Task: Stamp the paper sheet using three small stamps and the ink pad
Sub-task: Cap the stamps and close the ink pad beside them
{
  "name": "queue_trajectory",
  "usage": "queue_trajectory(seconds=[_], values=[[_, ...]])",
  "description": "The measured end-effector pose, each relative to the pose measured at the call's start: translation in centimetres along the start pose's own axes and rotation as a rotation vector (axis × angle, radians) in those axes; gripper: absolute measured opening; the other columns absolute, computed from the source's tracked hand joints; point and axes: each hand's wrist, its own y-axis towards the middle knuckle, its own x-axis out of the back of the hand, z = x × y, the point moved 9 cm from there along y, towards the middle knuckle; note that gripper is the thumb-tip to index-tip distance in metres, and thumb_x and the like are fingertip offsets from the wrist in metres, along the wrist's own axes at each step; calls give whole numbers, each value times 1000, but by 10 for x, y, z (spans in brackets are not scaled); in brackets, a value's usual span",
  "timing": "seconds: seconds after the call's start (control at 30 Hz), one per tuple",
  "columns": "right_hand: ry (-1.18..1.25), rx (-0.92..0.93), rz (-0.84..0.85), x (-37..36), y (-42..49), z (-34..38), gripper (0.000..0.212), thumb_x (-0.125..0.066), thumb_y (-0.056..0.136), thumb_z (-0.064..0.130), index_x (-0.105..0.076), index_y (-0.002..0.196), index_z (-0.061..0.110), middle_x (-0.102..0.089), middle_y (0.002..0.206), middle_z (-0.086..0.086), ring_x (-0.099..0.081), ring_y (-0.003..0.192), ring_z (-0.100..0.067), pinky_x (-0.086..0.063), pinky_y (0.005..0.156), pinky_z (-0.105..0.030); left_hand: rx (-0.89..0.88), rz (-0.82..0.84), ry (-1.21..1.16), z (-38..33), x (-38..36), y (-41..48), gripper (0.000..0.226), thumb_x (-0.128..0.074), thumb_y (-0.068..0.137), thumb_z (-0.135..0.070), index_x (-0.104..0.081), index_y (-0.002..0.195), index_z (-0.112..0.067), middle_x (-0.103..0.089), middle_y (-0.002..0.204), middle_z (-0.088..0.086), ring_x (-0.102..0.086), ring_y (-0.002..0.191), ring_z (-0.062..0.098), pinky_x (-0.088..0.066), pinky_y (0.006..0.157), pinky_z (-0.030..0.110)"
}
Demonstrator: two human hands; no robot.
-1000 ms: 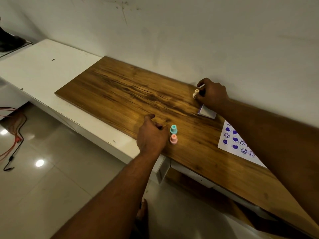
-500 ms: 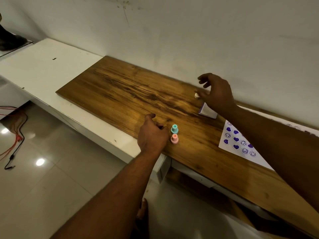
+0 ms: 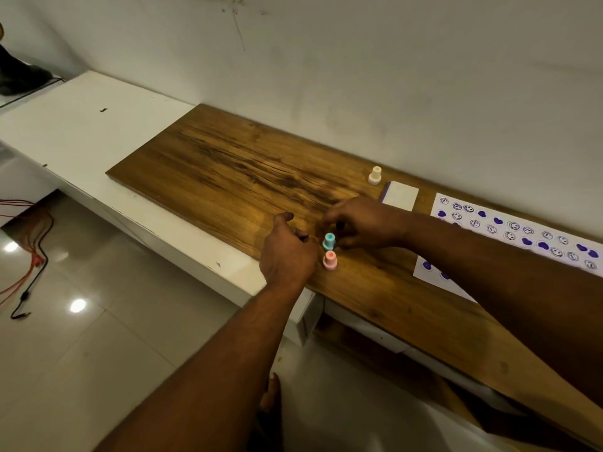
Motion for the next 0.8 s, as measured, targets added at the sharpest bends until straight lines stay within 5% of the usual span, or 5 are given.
queue_trajectory(seconds=[0.17, 0.3, 0.43, 0.8], values=[[-103, -123, -94, 6, 7, -22, 32, -73, 91, 39, -70, 119, 25, -62, 110, 8, -61, 96, -10, -54, 76, -25, 2, -17, 5, 2, 1, 0, 63, -76, 87, -26, -49, 144, -28, -67, 85, -18, -55, 74, -6, -32, 55, 21], [-163, -526, -433, 39, -14, -76, 35, -77, 83, 50, -75, 106, 24, -71, 96, 4, -65, 85, -14, -55, 69, -30, -7, -14, 0, 2, 1, 0, 64, -74, 86, -26, -48, 145, -28, -67, 86, -19, -57, 78, -6, -35, 57, 21], [-122, -779, -565, 48, -40, -114, 37, -78, 80, 52, -74, 94, 18, -72, 86, -3, -63, 75, -19, -48, 66, -31, -22, -15, 7, 1, 1, 0, 65, -73, 86, -27, -48, 145, -28, -67, 87, -18, -59, 79, -2, -38, 58, 23], [-153, -837, -557, 45, -44, -121, 51, -69, 85, 62, -73, 101, 14, -72, 89, -5, -67, 81, -24, -57, 77, -40, -29, -33, 24, 0, 2, -2, 67, -73, 87, -27, -45, 148, -25, -67, 87, -16, -59, 78, 3, -34, 56, 21]])
